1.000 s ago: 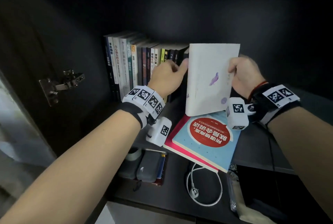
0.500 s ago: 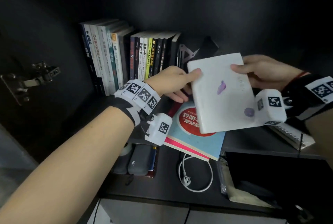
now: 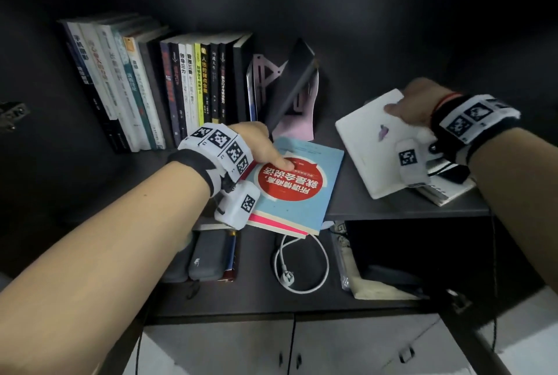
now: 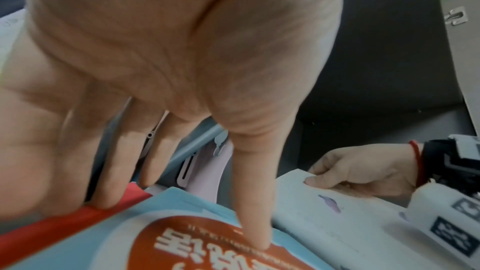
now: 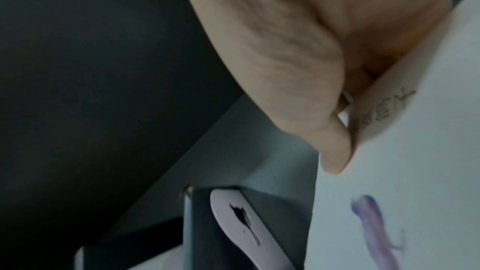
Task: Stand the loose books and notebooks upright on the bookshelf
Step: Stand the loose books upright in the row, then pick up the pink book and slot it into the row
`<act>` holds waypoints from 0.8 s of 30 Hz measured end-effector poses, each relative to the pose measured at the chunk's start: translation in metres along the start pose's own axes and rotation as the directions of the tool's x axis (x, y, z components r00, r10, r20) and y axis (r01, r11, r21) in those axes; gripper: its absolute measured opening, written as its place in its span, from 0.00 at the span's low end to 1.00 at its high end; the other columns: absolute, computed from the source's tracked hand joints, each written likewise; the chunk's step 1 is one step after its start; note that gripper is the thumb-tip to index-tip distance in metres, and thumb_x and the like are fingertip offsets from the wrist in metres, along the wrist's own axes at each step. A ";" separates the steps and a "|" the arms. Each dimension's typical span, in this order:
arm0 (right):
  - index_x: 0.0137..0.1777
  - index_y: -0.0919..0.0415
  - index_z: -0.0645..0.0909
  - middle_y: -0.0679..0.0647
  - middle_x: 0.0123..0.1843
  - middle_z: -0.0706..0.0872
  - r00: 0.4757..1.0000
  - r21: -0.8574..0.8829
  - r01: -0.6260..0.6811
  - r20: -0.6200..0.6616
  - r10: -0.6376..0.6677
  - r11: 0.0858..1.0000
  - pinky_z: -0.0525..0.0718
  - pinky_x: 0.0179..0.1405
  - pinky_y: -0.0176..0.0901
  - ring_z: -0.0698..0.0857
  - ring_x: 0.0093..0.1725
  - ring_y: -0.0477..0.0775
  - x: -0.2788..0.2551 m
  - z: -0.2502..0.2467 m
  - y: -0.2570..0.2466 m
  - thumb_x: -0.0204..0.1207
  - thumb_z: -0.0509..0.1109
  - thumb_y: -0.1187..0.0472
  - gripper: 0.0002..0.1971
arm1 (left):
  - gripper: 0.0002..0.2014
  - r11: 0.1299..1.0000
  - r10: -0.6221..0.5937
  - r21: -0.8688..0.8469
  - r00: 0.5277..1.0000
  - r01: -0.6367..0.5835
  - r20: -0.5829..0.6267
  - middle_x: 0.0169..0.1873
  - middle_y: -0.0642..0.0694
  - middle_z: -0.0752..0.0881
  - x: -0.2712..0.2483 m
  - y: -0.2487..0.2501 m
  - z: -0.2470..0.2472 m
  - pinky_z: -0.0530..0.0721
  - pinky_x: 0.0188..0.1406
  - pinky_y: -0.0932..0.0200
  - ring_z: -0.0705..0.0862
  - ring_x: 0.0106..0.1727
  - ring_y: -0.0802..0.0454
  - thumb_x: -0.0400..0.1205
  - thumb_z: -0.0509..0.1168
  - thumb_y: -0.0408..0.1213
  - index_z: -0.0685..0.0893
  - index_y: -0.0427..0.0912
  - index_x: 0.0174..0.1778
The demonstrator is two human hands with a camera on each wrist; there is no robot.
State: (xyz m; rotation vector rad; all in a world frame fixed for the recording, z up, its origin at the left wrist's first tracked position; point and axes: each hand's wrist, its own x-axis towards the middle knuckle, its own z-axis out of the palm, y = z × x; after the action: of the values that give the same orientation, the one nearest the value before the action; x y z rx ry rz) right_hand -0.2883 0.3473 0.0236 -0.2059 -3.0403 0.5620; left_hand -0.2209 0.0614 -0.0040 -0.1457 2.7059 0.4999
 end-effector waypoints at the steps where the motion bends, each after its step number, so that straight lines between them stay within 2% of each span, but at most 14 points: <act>1: 0.65 0.70 0.85 0.66 0.63 0.89 0.999 -0.089 0.032 0.014 -0.031 0.996 0.82 0.52 0.47 0.87 0.61 0.70 -0.002 0.003 -0.006 0.75 0.77 0.44 0.30 | 0.30 1.000 -0.009 0.011 1.000 0.009 -0.002 0.46 0.44 0.91 0.000 -0.001 0.001 0.91 0.55 0.49 0.91 0.46 0.46 0.68 0.83 0.58 0.86 0.37 0.53; 3: 0.71 0.61 0.83 0.65 0.68 0.86 0.997 -0.285 0.064 0.069 -0.046 0.956 0.83 0.65 0.54 0.83 0.67 0.70 -0.006 0.012 -0.015 0.58 0.81 0.35 0.43 | 0.33 0.999 -0.039 0.017 0.999 0.040 -0.012 0.52 0.41 0.92 -0.001 -0.005 0.003 0.90 0.61 0.45 0.91 0.54 0.43 0.68 0.84 0.56 0.86 0.35 0.58; 4: 0.77 0.59 0.77 0.66 0.73 0.81 0.997 -0.364 0.070 0.062 -0.050 0.929 0.79 0.72 0.59 0.77 0.74 0.72 -0.012 0.014 -0.019 0.54 0.83 0.35 0.50 | 0.34 0.998 -0.054 0.014 0.998 0.054 -0.016 0.53 0.40 0.92 -0.002 -0.008 0.004 0.90 0.63 0.43 0.91 0.56 0.42 0.68 0.84 0.56 0.86 0.34 0.59; 6: 0.83 0.61 0.66 0.69 0.79 0.70 0.997 -0.412 0.076 0.016 -0.076 0.908 0.74 0.76 0.66 0.66 0.80 0.75 -0.024 0.016 -0.030 0.60 0.86 0.44 0.54 | 0.35 0.997 -0.082 0.017 0.996 0.082 -0.019 0.54 0.39 0.91 -0.004 -0.015 0.006 0.89 0.63 0.43 0.91 0.57 0.41 0.67 0.84 0.57 0.85 0.34 0.59; 8: 0.83 0.61 0.66 0.68 0.78 0.70 0.978 -0.397 0.203 0.032 -0.207 0.895 0.76 0.75 0.63 0.68 0.79 0.73 -0.039 0.017 -0.044 0.63 0.87 0.48 0.51 | 0.37 0.994 -0.110 0.008 0.994 0.110 -0.017 0.54 0.41 0.91 -0.008 -0.022 0.008 0.89 0.63 0.44 0.91 0.57 0.41 0.67 0.83 0.60 0.85 0.34 0.60; 10: 0.85 0.57 0.66 0.62 0.81 0.74 0.902 -0.323 0.425 0.227 -0.367 0.846 0.75 0.75 0.51 0.73 0.79 0.66 -0.054 0.025 -0.062 0.66 0.87 0.44 0.51 | 0.38 0.992 -0.128 -0.012 0.991 0.128 -0.036 0.55 0.43 0.89 -0.014 -0.029 0.010 0.88 0.64 0.45 0.89 0.57 0.43 0.68 0.81 0.62 0.83 0.36 0.62; 11: 0.87 0.53 0.65 0.58 0.82 0.75 0.838 -0.285 0.514 0.370 -0.402 0.809 0.74 0.75 0.48 0.75 0.79 0.62 -0.066 0.031 -0.072 0.65 0.87 0.42 0.53 | 0.38 0.989 -0.144 -0.030 0.988 0.142 -0.051 0.56 0.43 0.88 -0.017 -0.032 0.011 0.88 0.65 0.46 0.88 0.58 0.44 0.69 0.81 0.63 0.81 0.37 0.63; 14: 0.90 0.46 0.56 0.50 0.83 0.72 0.649 -0.247 0.669 0.654 -0.388 0.701 0.73 0.82 0.53 0.74 0.80 0.56 -0.085 0.061 -0.090 0.56 0.88 0.34 0.64 | 0.37 0.975 -0.168 -0.147 0.986 0.165 -0.013 0.57 0.44 0.89 -0.024 -0.040 0.012 0.88 0.63 0.50 0.88 0.58 0.46 0.71 0.80 0.61 0.81 0.37 0.66; 16: 0.90 0.42 0.52 0.47 0.81 0.71 0.593 -0.216 0.709 0.698 -0.401 0.672 0.73 0.82 0.55 0.73 0.80 0.54 -0.087 0.073 -0.093 0.43 0.85 0.27 0.73 | 0.37 0.962 -0.168 -0.212 0.985 0.173 0.041 0.57 0.46 0.89 -0.029 -0.044 0.014 0.88 0.62 0.52 0.88 0.56 0.48 0.72 0.80 0.61 0.80 0.41 0.69; 18: 0.88 0.37 0.54 0.44 0.77 0.72 0.558 -0.162 0.725 0.708 -0.433 0.670 0.76 0.80 0.55 0.75 0.76 0.53 -0.087 0.076 -0.094 0.38 0.83 0.26 0.73 | 0.40 0.953 -0.176 -0.240 0.982 0.187 0.066 0.58 0.45 0.89 -0.033 -0.048 0.018 0.89 0.61 0.52 0.88 0.57 0.49 0.72 0.78 0.64 0.77 0.44 0.73; 19: 0.88 0.37 0.55 0.43 0.75 0.73 0.536 -0.128 0.734 0.711 -0.454 0.667 0.77 0.79 0.54 0.76 0.75 0.52 -0.088 0.076 -0.094 0.41 0.85 0.29 0.71 | 0.36 0.948 -0.184 -0.248 0.980 0.198 0.082 0.54 0.44 0.88 -0.036 -0.048 0.021 0.88 0.58 0.55 0.87 0.55 0.50 0.75 0.75 0.64 0.78 0.42 0.69; 21: 0.87 0.38 0.58 0.41 0.74 0.73 0.495 -0.069 0.755 0.713 -0.497 0.652 0.79 0.77 0.52 0.77 0.73 0.50 -0.088 0.076 -0.094 0.52 0.90 0.38 0.63 | 0.25 0.946 -0.203 -0.237 0.974 0.221 0.100 0.46 0.45 0.85 -0.044 -0.045 0.026 0.84 0.44 0.62 0.82 0.44 0.53 0.81 0.69 0.63 0.79 0.43 0.53; 22: 0.87 0.39 0.59 0.40 0.74 0.74 0.479 -0.043 0.759 0.712 -0.513 0.650 0.78 0.78 0.50 0.77 0.73 0.49 -0.089 0.077 -0.094 0.56 0.91 0.41 0.61 | 0.22 0.949 -0.197 -0.228 0.975 0.216 0.104 0.47 0.47 0.85 -0.046 -0.043 0.028 0.82 0.41 0.63 0.81 0.41 0.55 0.83 0.67 0.63 0.78 0.44 0.50; 24: 0.88 0.40 0.57 0.39 0.75 0.73 0.463 -0.020 0.762 0.715 -0.524 0.647 0.77 0.79 0.51 0.77 0.74 0.49 -0.089 0.077 -0.096 0.55 0.91 0.40 0.63 | 0.22 0.946 -0.174 -0.256 0.978 0.199 0.116 0.50 0.48 0.86 -0.051 -0.041 0.031 0.84 0.48 0.61 0.84 0.45 0.56 0.85 0.64 0.61 0.81 0.44 0.59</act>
State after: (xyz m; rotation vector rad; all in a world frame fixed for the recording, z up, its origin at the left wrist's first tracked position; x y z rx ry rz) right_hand -0.2169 0.2191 -0.0157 1.4502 -3.3811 -0.0039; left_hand -0.1560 0.0361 -0.0245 -0.4371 2.4916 0.7897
